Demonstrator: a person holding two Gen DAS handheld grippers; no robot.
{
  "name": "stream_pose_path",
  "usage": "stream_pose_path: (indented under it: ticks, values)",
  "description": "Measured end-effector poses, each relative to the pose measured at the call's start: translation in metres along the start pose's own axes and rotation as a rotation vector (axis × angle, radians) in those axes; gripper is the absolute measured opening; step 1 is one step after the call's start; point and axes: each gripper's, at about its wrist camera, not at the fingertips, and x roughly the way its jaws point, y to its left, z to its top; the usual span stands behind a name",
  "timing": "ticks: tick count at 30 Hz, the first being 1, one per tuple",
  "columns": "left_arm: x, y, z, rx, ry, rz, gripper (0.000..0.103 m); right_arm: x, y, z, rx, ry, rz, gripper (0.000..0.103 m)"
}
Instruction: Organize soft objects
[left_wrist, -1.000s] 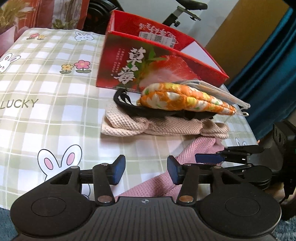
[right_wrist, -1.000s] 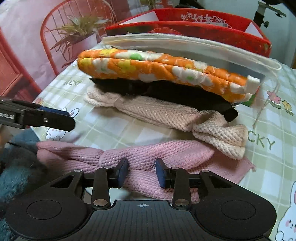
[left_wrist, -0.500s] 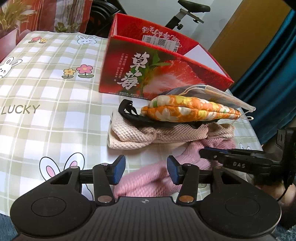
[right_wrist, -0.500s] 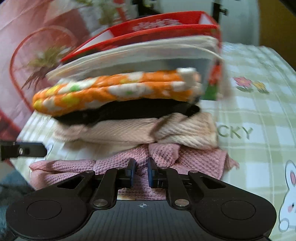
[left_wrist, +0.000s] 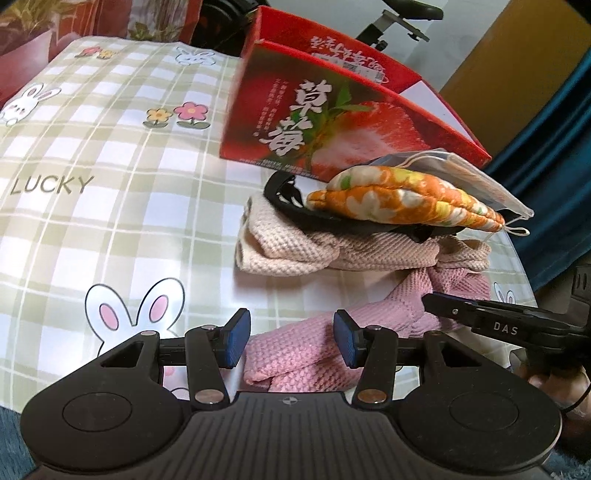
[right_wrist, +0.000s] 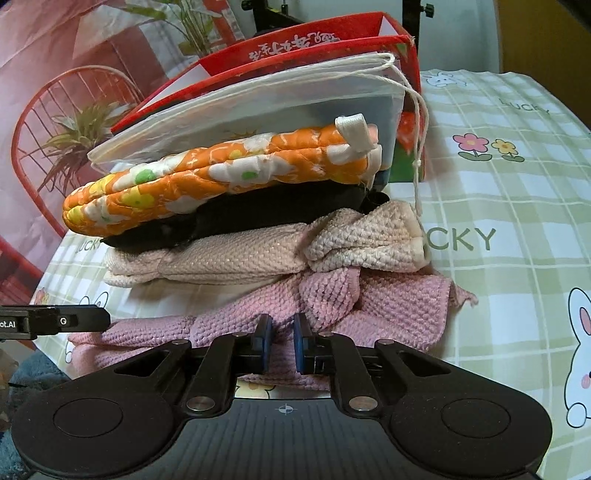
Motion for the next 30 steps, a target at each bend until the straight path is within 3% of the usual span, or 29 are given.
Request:
stream_pose_path:
  ticks: [5, 10, 13, 15, 16, 17, 18, 19, 23, 28, 30]
  values:
    - [0.003, 0.007, -0.003, -0.036, 0.009, -0.003, 0.064, 0.0, 0.0, 0.0, -0.003, -0.002, -0.001, 0.012]
    - [0.006, -0.002, -0.005, -0.014, 0.024, -0.033, 0.065, 0.0, 0.0, -0.001, -0.006, -0.004, -0.004, 0.012]
    - [0.006, -0.007, -0.007, 0.014, 0.038, -0.038, 0.073, 0.0, 0.0, -0.001, -0.003, -0.004, -0.001, 0.012]
    - [0.008, -0.01, -0.009, 0.031, 0.047, -0.03, 0.073, 0.0, -0.001, 0.0, -0.001, -0.004, 0.0, 0.012]
    - [0.009, -0.011, -0.009, 0.037, 0.05, -0.02, 0.071, 0.0, -0.001, 0.0, -0.001, -0.004, 0.0, 0.012]
    - [0.01, -0.011, -0.009, 0.041, 0.048, -0.006, 0.051, 0.0, -0.001, 0.0, -0.001, -0.004, 0.0, 0.012]
    - [0.011, -0.011, -0.009, 0.047, 0.047, 0.002, 0.039, 0.0, -0.001, 0.0, -0.001, -0.005, 0.0, 0.012]
    - [0.013, -0.012, -0.009, 0.056, 0.051, 0.013, 0.018, 0.0, -0.001, 0.0, -0.002, -0.005, 0.0, 0.012]
    - [0.018, -0.006, -0.003, 0.049, 0.035, 0.03, 0.015, -0.004, 0.0, -0.001, 0.0, -0.017, 0.024, 0.014]
    - [0.023, -0.001, 0.013, 0.021, 0.031, 0.044, 0.014, -0.028, 0.001, 0.001, -0.024, -0.116, -0.018, 0.026]
    - [0.026, 0.003, 0.02, -0.001, 0.036, 0.043, 0.014, -0.031, -0.003, 0.001, -0.012, -0.113, -0.05, 0.04]
